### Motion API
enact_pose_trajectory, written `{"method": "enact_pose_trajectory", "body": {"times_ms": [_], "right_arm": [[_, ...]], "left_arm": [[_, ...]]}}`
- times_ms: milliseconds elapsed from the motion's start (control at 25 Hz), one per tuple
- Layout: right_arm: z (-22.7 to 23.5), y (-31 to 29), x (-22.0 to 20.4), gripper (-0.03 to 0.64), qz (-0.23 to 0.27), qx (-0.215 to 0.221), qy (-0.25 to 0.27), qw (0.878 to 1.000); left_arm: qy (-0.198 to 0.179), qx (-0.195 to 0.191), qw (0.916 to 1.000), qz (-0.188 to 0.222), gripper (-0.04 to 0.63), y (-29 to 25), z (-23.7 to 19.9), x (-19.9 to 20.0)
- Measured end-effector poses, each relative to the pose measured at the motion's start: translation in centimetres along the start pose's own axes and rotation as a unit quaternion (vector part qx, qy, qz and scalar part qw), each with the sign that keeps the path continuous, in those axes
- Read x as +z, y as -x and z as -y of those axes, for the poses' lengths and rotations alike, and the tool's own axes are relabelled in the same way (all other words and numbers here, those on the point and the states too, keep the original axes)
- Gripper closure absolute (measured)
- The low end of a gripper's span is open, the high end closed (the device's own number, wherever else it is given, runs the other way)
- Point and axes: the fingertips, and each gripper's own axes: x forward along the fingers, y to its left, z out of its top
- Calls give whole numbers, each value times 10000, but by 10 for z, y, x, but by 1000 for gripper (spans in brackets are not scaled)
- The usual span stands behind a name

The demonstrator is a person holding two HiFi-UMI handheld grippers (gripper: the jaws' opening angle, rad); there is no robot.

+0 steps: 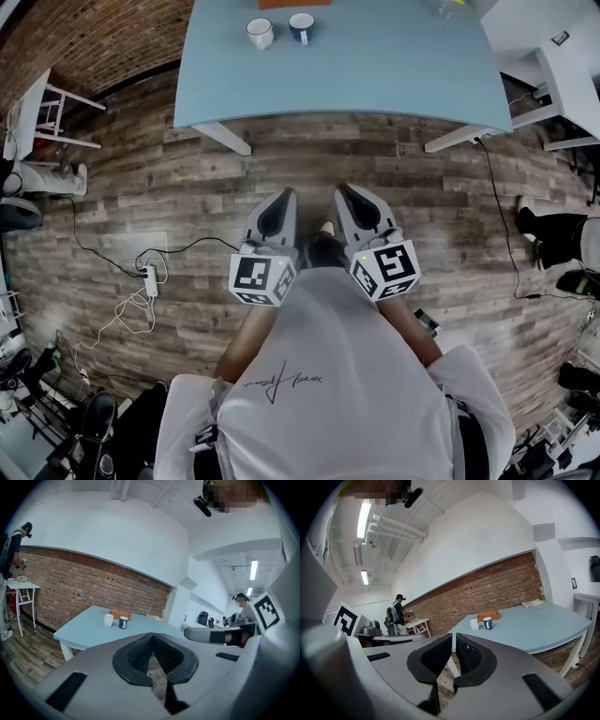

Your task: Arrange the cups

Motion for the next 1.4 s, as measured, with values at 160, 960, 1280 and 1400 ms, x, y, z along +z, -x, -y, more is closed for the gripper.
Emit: {"method": "enact_pose_trajectory", "body": {"times_ms": [160, 960, 1280, 1400], "right_arm": [[1, -9, 4, 595, 41, 10, 6, 10000], [0, -95, 22, 595, -57, -48, 6, 10000], [9, -147, 34, 595, -89, -231, 0, 9997], [10, -167, 39, 595, -89, -290, 16, 9995]], "left_arm": [[-11, -31, 10000, 6, 588, -9, -3, 4], [123, -201, 9997, 18, 588, -65, -70, 41], [-48, -376, 9993, 5, 588, -99, -106, 64], [-88, -445, 9990, 18, 588, -107, -121, 71]]}}
